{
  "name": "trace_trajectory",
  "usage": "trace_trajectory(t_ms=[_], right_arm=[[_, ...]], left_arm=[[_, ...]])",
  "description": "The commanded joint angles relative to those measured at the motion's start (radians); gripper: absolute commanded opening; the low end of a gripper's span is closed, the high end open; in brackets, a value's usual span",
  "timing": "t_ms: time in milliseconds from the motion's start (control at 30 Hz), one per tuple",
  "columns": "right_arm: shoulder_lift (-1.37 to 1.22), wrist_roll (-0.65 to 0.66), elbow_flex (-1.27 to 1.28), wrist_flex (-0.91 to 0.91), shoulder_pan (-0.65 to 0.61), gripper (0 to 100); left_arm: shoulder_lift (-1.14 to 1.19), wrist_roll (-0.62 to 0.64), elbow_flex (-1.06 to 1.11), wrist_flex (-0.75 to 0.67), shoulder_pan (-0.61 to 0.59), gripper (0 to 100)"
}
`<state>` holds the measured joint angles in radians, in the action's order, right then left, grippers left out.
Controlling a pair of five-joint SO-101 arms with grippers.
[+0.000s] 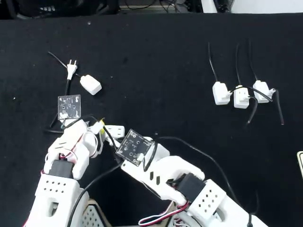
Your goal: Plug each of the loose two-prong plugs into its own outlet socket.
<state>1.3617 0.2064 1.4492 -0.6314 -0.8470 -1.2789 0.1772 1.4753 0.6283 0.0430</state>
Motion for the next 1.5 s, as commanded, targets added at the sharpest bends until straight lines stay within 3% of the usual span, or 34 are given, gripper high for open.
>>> trace_trajectory(t_ms=[0, 267, 500, 767, 1067, 1300, 1467], right_arm=[[0.024, 0.002, -0.068, -0.032, 0.015, 1.0], [-0.015, -0.006, -0.064, -0.055, 0.009, 1.0], [-0.182, -0.006, -0.093, 0.106, 0.009, 1.0], [-0.206, -0.006, -0.260, -0.041, 0.014, 1.0], [-0.208, -0.006, -0.255, -0.058, 0.015, 1.0], [-0.209, -0.021, -0.263, -0.121, 0.098, 1.0], [-0.211, -0.083, -0.265, -0.157, 0.107, 1.0]], left_arm=[[-0.012, -0.009, -0.012, 0.000, 0.012, 14], [-0.006, -0.002, -0.035, -0.052, 0.013, 13], [-0.003, -0.009, -0.010, -0.068, 0.081, 14], [-0.006, -0.046, 0.004, -0.064, 0.079, 13], [-0.008, -0.049, 0.004, -0.064, 0.077, 13], [-0.012, -0.043, -0.007, -0.066, -0.054, 13], [-0.002, -0.041, -0.028, -0.063, -0.082, 13]])
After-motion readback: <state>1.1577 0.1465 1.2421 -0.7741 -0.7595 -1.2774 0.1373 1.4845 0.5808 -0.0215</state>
